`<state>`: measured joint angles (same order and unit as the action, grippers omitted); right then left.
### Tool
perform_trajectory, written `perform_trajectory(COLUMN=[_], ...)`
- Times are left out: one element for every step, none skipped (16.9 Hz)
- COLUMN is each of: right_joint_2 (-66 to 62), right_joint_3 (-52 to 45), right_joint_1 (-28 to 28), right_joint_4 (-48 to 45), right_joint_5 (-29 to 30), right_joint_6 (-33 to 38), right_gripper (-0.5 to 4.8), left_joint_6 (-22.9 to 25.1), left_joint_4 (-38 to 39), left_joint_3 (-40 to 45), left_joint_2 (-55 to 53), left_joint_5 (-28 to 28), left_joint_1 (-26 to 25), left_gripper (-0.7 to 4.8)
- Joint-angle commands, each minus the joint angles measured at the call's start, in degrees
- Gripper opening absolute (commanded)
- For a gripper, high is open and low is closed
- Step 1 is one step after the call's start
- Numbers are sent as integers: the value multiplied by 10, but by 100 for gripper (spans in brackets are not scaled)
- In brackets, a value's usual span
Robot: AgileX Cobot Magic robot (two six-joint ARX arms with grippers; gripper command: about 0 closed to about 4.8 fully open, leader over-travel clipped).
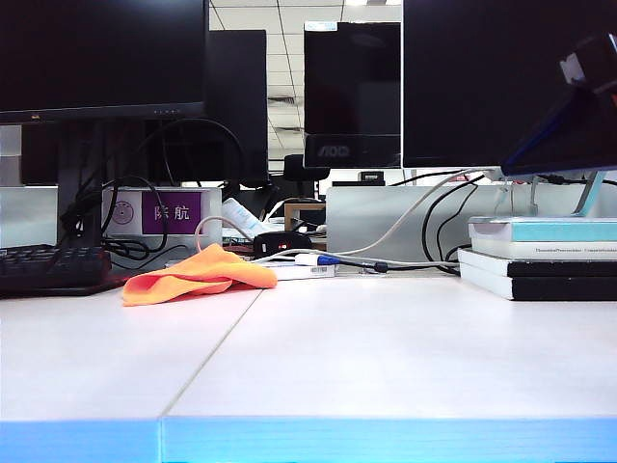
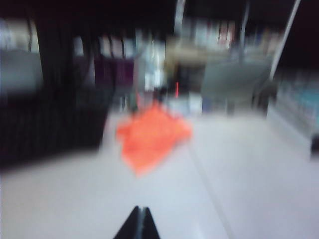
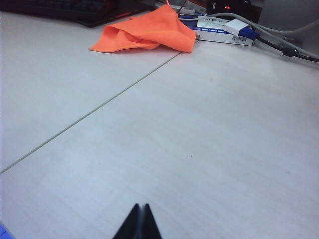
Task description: Wipe the table from back to front using the rag.
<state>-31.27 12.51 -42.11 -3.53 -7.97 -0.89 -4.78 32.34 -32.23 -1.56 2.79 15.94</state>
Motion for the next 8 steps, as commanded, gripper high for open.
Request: perform_trajectory(right_joint_2=[1, 1, 1, 1, 1, 0, 1, 0], right_joint_3=[2, 2, 2, 2, 2, 2, 2, 2], right_joint_1=[-1, -1, -1, -1, -1, -1, -1, -1], right_joint_4=[-6, -6, -6, -6, -6, -6, -6, -6], right_joint_5=[-3, -3, -3, -3, -3, -3, -3, -3], right_joint_6=[3, 3, 3, 3, 3, 3, 3, 3], right_gripper=[-1, -1, -1, -1, -1, -1, -1, -1], left_joint_6=[-2, -2, -2, -2, -2, -2, -4, -5], left_joint_4=[-149, -155, -158, -158, -165, -185, -205, -227], left_joint_3=[59, 71, 82, 94, 119, 148, 175, 204], left_joint_2=[-6, -10, -15, -19, -24, -23, -19, -10], left_joint_5=[5, 12, 16, 15, 15, 15, 15, 14], left_joint_1=[0, 0, 0, 0, 0, -1, -3, -10], left_gripper=[-3, -3, -3, -3, -3, -3, -3, -3])
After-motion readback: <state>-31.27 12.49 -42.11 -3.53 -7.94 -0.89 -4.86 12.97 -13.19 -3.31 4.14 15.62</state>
